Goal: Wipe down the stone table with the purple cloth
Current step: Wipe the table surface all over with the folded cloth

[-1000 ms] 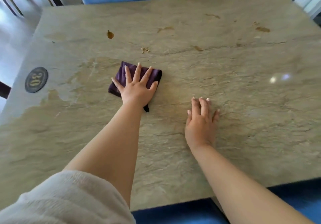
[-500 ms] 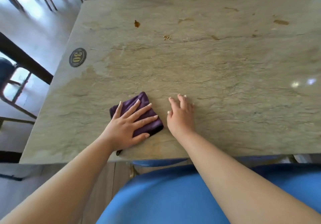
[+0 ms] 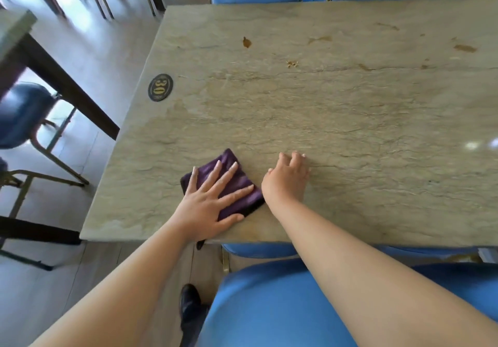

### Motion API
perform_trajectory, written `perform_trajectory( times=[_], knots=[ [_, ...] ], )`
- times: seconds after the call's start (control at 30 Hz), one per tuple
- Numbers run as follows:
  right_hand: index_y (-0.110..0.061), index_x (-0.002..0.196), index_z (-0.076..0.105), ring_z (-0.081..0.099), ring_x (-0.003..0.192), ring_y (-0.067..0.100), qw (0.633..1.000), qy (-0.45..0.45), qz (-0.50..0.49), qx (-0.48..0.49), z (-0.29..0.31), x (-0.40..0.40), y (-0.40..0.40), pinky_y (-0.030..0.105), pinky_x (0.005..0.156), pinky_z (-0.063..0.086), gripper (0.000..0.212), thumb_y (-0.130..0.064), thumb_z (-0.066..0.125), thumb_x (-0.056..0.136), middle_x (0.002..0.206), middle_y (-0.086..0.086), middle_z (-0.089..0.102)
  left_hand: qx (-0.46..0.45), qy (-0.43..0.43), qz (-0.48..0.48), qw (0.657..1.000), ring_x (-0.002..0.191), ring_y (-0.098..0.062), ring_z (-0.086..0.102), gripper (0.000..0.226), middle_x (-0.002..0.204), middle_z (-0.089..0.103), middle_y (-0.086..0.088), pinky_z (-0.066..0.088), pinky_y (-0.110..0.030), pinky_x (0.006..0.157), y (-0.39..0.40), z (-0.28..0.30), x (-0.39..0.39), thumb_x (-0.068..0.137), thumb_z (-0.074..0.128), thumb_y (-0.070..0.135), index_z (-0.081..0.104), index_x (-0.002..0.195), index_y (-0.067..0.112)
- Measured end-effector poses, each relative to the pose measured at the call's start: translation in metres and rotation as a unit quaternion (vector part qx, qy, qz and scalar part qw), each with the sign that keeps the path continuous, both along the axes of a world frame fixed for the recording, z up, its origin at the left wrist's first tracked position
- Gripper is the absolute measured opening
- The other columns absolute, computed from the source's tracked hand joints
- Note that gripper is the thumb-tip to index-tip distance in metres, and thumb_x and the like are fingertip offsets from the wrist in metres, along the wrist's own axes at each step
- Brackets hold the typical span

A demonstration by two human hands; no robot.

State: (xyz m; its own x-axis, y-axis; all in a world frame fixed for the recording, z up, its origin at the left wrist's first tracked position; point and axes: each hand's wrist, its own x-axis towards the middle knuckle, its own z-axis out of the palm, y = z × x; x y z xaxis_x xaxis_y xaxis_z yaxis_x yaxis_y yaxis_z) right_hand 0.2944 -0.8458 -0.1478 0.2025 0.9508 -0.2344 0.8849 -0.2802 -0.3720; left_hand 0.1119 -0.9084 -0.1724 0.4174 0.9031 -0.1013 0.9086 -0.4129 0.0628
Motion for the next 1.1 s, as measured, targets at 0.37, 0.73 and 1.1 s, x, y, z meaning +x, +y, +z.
perform_trajectory(
  times=[0.37,0.73,1.1],
  knots=[
    [-0.013,0.149,0.024,-0.001,0.147,0.028,0.987,-0.039,-0.140,0.072,-0.029,-0.114,0.020,0.046,0.119,-0.004,0.057,-0.026,0.040,0.096,0.159,0.009,0.012,-0.034,-0.034,0.171,0.984,0.147,-0.026,-0.018,0.059,0.161,-0.012,0.012,-0.011,-0.069,0.109,0.131,-0.003,-0.080,0.087,0.017,0.074,0.003,0.143,0.061],
    [-0.013,0.146,0.033,0.011,0.146,0.030,0.973,-0.122,-0.174,0.089,-0.042,-0.124,0.033,0.053,0.117,0.008,0.050,-0.031,0.030,0.099,0.156,0.011,0.025,0.006,-0.009,-0.186,0.982,0.149,-0.023,-0.012,0.059,0.161,-0.006,0.018,0.001,-0.069,0.110,0.155,-0.007,-0.130,0.088,0.029,0.072,0.011,0.143,0.061],
    [-0.022,0.148,0.028,0.011,0.145,0.038,0.976,-0.156,-0.139,0.063,-0.043,-0.118,0.064,0.063,0.113,0.008,0.052,-0.031,0.028,0.097,0.156,0.013,0.024,-0.061,-0.022,0.115,0.991,0.146,-0.028,-0.022,0.059,0.160,-0.016,0.010,-0.011,-0.069,0.108,0.254,-0.001,-0.061,0.090,0.014,0.069,0.003,0.146,0.054]
  ],
)
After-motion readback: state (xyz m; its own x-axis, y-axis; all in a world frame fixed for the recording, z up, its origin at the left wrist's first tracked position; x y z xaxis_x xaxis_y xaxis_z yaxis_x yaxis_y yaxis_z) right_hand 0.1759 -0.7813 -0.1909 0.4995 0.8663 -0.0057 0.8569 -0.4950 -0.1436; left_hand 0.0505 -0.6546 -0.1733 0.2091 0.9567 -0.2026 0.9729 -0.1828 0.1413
